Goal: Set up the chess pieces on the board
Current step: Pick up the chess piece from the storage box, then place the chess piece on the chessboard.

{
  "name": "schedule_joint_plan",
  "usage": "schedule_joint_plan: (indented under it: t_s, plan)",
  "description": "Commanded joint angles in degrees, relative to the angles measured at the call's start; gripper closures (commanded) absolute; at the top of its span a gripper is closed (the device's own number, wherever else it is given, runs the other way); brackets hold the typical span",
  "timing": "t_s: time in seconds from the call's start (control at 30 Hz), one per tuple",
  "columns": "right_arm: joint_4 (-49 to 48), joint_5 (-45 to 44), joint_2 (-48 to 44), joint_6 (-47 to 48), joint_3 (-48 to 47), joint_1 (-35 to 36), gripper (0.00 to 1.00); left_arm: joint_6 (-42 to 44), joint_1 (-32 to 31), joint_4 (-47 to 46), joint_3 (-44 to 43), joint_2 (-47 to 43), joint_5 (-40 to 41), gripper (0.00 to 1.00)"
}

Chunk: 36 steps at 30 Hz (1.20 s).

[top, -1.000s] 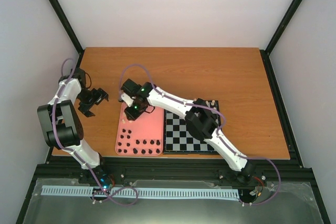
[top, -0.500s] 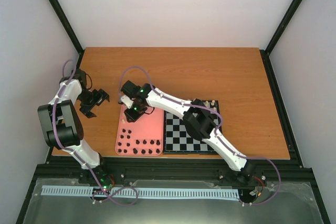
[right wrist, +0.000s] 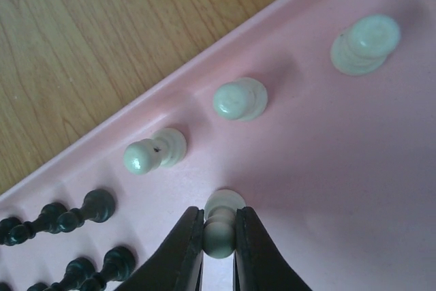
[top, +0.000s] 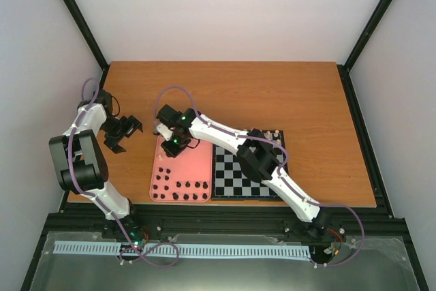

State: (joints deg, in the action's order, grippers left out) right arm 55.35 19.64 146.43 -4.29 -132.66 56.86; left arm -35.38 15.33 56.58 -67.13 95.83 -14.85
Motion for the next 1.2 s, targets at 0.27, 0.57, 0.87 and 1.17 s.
schedule_joint_plan:
  t_s: [0.27, 0.57, 0.87, 1.17]
  plan:
    - [1.5, -12.9, -18.7, -4.7, 10.6, -4.3, 0.96, -0.4, 0.0, -0.4, -0.2, -1.5, -1.0, 0.0]
    - [-2.5, -21.8, -41.4, -13.4, 43.2, -13.9, 0.96, -0.2, 0.0, -0.7, -0.1, -1.2, -1.7, 0.0]
    - [-4.3, -23.8, -47.1, -14.2, 56.9, -20.4, 0.96, 0.0, 0.0, -0.6, -0.3, -0.6, -1.3, 0.0]
    - [-6.0, -24.8, -44.8, -13.6, 59.0, -23.8, 0.95, 0.2, 0.0, -0.4, -0.3, -0.6, -0.8, 0.0]
